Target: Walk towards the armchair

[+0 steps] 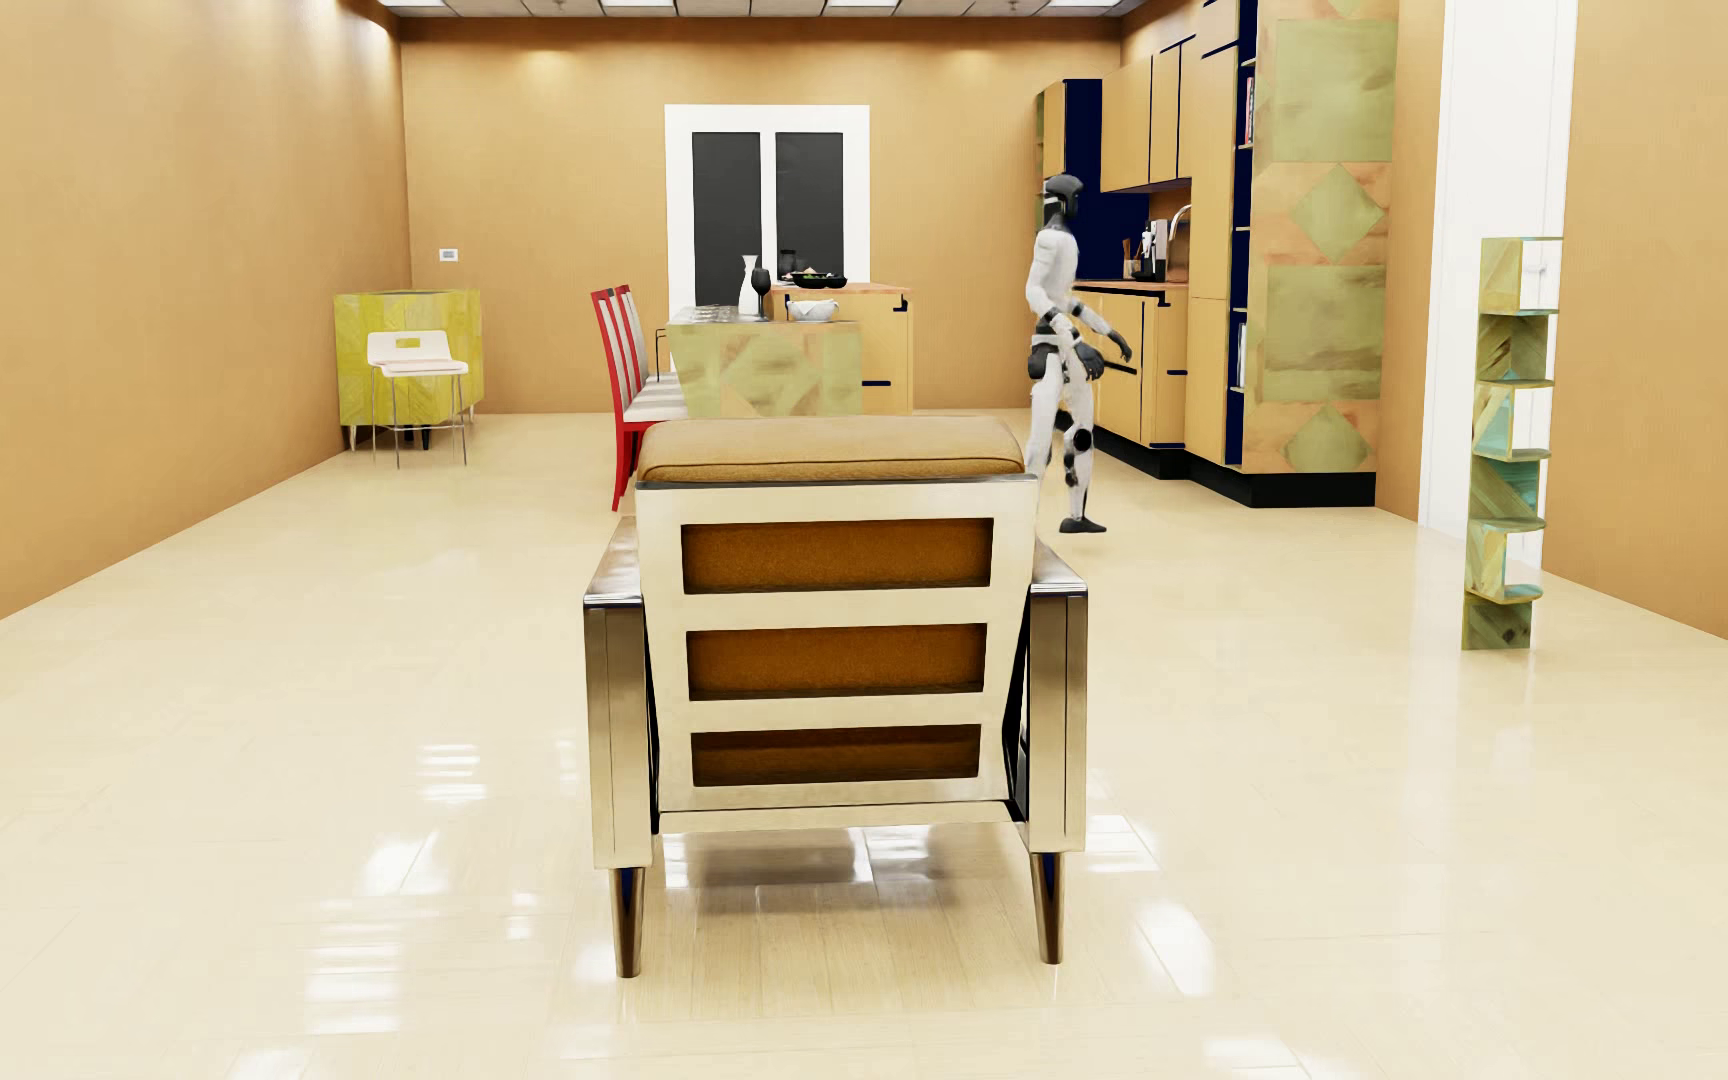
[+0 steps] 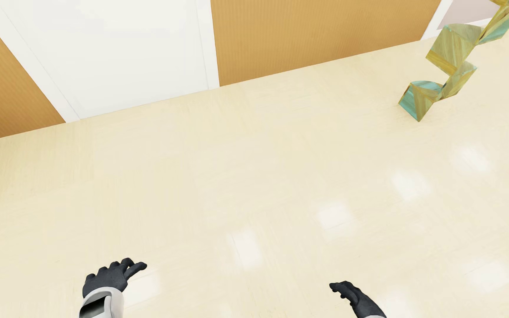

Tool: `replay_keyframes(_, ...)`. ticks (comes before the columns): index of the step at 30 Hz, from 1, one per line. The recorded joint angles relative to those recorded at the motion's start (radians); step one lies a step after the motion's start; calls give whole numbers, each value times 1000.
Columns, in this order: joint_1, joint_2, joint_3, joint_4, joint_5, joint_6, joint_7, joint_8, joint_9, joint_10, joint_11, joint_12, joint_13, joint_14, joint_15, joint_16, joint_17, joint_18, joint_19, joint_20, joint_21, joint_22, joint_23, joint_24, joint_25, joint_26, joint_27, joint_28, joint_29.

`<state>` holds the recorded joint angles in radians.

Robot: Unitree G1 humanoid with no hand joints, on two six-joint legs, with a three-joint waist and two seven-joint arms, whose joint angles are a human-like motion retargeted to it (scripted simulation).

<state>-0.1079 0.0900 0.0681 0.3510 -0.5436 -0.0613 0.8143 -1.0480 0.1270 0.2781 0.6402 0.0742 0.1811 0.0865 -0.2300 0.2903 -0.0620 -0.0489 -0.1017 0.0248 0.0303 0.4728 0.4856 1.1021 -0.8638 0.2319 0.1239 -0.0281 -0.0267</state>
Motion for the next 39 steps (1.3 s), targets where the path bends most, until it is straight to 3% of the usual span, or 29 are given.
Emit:
replay_keyframes(1,21,18,5,33,-6,-1,78,-136,0,-12,-30,24,-1,22,-4,2,-5,-13,6,-23,21,22,-14,14,-9,-7,-4,-22,2)
replay_keyframes(2,49,0,0,61,6,-4,149,-165,2,-29,-35,48,-6,49,-32,3,-14,-28,58,-43,48,44,-25,30,-22,-17,-11,-45,7)
replay_keyframes(3,83,-39,-10,87,29,-7,214,-114,5,-47,-29,78,-17,77,-68,4,-22,-43,117,-52,84,58,-29,46,-36,-28,-23,-63,13)
replay_keyframes(4,121,-79,-20,118,66,-9,270,-38,9,-59,-27,106,-28,96,-100,-4,-27,-56,142,-52,128,71,-30,63,-47,-25,-37,-68,24)
replay_keyframes(5,150,-114,-28,157,108,-9,298,28,13,-52,-15,131,-46,71,-133,-25,-29,-63,123,-39,172,74,-28,79,-56,-1,-50,-61,31)
replay_keyframes(6,156,-138,-28,196,155,-6,265,86,17,-20,-11,164,-61,-12,-158,-63,-33,-53,105,-11,214,73,-29,79,-66,29,-56,-39,40)
replay_keyframes(7,117,-149,-16,214,211,-1,111,147,22,51,-30,193,-69,-109,-171,-112,-37,13,89,27,249,76,-38,62,-70,52,-65,-16,42)
replay_keyframes(8,30,-148,8,174,267,3,-160,217,28,161,-70,220,-74,-161,-170,-168,-43,86,76,68,277,81,-51,35,-68,69,-73,-2,43)
replay_keyframes(9,-65,-141,31,69,317,6,-438,289,32,274,-116,248,-80,-187,-162,-223,-52,48,66,101,304,84,-67,6,-62,73,-81,-1,45)
replay_keyframes(10,-136,-131,48,-70,359,9,-654,360,31,365,-163,280,-92,-200,-151,-272,-64,16,59,120,335,83,-86,-14,-55,66,-88,-13,49)
replay_keyframes(11,-188,-123,59,-192,395,13,-775,431,29,432,-198,317,-110,-210,-145,-313,-80,-9,54,129,372,75,-107,-25,-47,45,-97,-32,55)
replay_keyframes(12,-233,-113,67,-276,427,18,-818,504,27,479,-222,356,-136,-211,-145,-347,-98,-25,49,129,413,62,-131,-28,-36,12,-111,-57,61)
replay_keyframes(13,-281,-104,73,-318,457,25,-799,580,27,503,-236,393,-168,-207,-151,-375,-117,-18,44,127,455,52,-154,-28,-26,-23,-120,-80,65)
replay_keyframes(15,-364,-68,84,-313,518,39,-659,727,31,459,-266,439,-238,-180,-167,-408,-150,22,31,115,531,63,-186,-25,-40,-72,-124,-128,60)
replay_keyframes(17,-424,-10,91,-316,566,47,-564,854,36,286,-313,441,-270,-108,-173,-373,-149,31,23,59,555,114,-197,35,-96,-93,-107,-188,41)
replay_keyframes(18,-446,27,94,-354,580,46,-610,911,41,166,-338,432,-261,-43,-170,-336,-133,11,19,24,540,140,-201,87,-113,-98,-94,-223,38)
replay_keyframes(19,-454,67,96,-404,587,42,-722,963,44,48,-359,423,-238,-3,-165,-296,-111,-12,16,-1,514,160,-205,140,-111,-100,-82,-248,36)
replay_keyframes(20,-448,107,95,-445,587,35,-852,1010,48,-40,-368,416,-208,-4,-159,-261,-91,1,12,-8,485,179,-207,179,-101,-96,-73,-262,37)
replay_keyframes(21,-439,140,89,-454,584,30,-906,1048,51,-60,-356,407,-177,-5,-154,-234,-82,5,9,7,462,199,-206,200,-102,-79,-66,-264,39)
replay_keyframes(22,-436,168,81,-435,579,26,-874,1076,54,-1,-322,390,-146,34,-136,-213,-81,27,7,37,443,226,-200,207,-117,-52,-57,-258,48)
replay_keyframes(23,-434,188,75,-413,573,21,-833,1097,57,92,-257,366,-114,61,-100,-191,-85,48,-2,69,422,262,-185,214,-137,-20,-42,-254,59)
replay_keyframes(25,-411,151,65,-392,549,1,-780,1100,64,261,-18,301,-46,-33,54,-144,-83,72,-3,106,350,328,-109,250,-153,9,12,-259,80)
replay_keyframes(27,-324,-24,54,-375,484,-20,-719,1063,69,295,360,227,-20,-141,253,-113,-60,80,74,104,243,326,36,311,-122,-15,101,-231,82)
replay_keyframes(28,-265,-127,46,-376,441,-30,-690,1039,70,272,509,179,-16,-174,266,-108,-57,84,67,117,195,318,106,309,-107,-35,142,-194,77)
replay_keyframes(29,-203,-224,34,-382,412,-37,-669,1020,69,237,612,127,-6,-199,199,-109,-63,87,45,136,164,310,158,282,-99,-58,164,-156,79)
replay_keyframes(31,-78,-388,5,-407,357,-42,-648,961,63,155,683,11,36,-231,186,-104,-93,94,30,115,132,276,200,239,-102,-109,151,-128,93)
replay_keyframes(34,72,-550,-48,-454,344,-37,-657,864,46,68,469,-147,115,-283,186,-80,-121,108,27,-14,59,156,179,231,-60,-167,91,-80,109)
replay_keyframes(36,151,-595,-75,-481,397,-31,-673,837,37,20,121,-235,168,-322,205,-79,-109,113,49,-96,-5,49,139,196,-36,-162,76,-48,83)
replay_keyframes(39,264,-564,-95,-511,487,-20,-703,835,24,-25,-443,-306,235,-383,209,-89,-56,112,82,-203,-82,-138,87,-2,-30,-148,57,-82,66)
